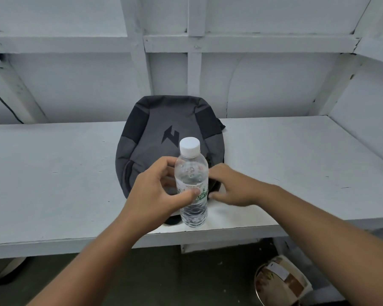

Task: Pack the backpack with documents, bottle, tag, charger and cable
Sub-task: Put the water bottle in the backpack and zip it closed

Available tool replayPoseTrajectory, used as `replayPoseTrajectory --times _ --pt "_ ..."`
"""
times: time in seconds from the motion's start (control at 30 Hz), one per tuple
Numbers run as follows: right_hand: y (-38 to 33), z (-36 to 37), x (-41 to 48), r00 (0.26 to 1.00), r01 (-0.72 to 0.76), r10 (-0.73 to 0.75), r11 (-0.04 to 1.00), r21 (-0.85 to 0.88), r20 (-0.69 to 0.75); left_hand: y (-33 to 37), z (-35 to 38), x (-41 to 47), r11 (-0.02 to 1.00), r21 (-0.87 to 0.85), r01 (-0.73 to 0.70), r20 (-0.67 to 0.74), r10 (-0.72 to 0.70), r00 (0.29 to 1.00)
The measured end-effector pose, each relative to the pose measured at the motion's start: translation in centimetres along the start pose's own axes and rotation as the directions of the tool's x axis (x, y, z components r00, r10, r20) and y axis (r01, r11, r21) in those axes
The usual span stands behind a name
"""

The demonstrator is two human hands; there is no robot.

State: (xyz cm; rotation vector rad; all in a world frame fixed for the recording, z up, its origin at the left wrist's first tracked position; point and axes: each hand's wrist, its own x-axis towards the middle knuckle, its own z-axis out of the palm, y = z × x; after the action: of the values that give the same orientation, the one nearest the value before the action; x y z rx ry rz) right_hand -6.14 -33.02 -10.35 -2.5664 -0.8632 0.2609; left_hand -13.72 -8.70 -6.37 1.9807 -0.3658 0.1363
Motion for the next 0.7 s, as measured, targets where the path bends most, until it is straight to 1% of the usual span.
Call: replayPoseTrajectory --times 0.03,0.07,0.13,0.17,0.2,0.27,0.33,0.4,0.43,0.5,0.6,0.7 --pt "0.4 0.4 0.4 0.998 0.054 -0.046 0.987 -0.154 0.049 0.1 -0.2 0.1 1.0 0.004 -0.015 0.004 0.015 1.0" --pt "0.7 0.5 1.0 0.995 0.094 -0.086 0.961 -0.259 0.044 0.2 -0.3 0.2 0.999 0.005 -0.032 0.008 0.032 0.999" --pt "0.5 0.1 2.2 0.978 0.171 -0.204 0.903 -0.395 -0.043 0.4 -0.5 0.2 0.998 -0.002 -0.06 0.015 0.06 0.998" --pt "0.2 -0.4 2.7 0.963 0.196 -0.254 0.892 -0.408 -0.093 0.4 -0.5 0.3 0.997 -0.012 -0.072 0.02 0.072 0.997" --pt "-0.1 -0.9 3.1 0.944 0.212 -0.29 0.899 -0.383 -0.158 0.4 -0.5 0.4 0.996 -0.029 -0.081 0.028 0.082 0.996" --pt "-0.6 -2.5 3.7 0.924 0.182 -0.252 0.951 -0.251 -0.286 0.4 -0.4 0.5 0.992 -0.074 -0.104 0.043 0.108 0.993" --pt "-1.3 -4.7 4.8 0.917 0.136 -0.147 0.989 -0.057 -0.37 0.3 -0.1 0.8 0.984 -0.086 -0.154 0.053 0.158 0.986" --pt "-1.6 -7.4 6.1 0.901 0.041 0.005 0.995 0.096 -0.434 0.3 0.3 1.4 0.975 -0.027 -0.219 0.065 0.221 0.973" --pt "-1.9 -8.8 6.7 0.89 0.003 0.062 0.99 0.142 -0.451 0.2 0.4 1.8 0.966 0.024 -0.257 0.075 0.255 0.964" --pt "-2.5 -11.1 7.4 0.882 -0.025 0.102 0.985 0.17 -0.46 -0.4 0.9 3.1 0.941 0.112 -0.32 0.12 0.307 0.944" --pt "-3.3 -13.0 8.1 0.885 -0.037 0.098 0.989 0.141 -0.455 -2.1 2.0 5.5 0.911 0.218 -0.351 0.22 0.305 0.927" --pt "-3.7 -13.2 8.2 0.89 -0.041 0.103 0.988 0.146 -0.444 -4.9 3.3 8.4 0.841 0.331 -0.429 0.321 0.327 0.889"
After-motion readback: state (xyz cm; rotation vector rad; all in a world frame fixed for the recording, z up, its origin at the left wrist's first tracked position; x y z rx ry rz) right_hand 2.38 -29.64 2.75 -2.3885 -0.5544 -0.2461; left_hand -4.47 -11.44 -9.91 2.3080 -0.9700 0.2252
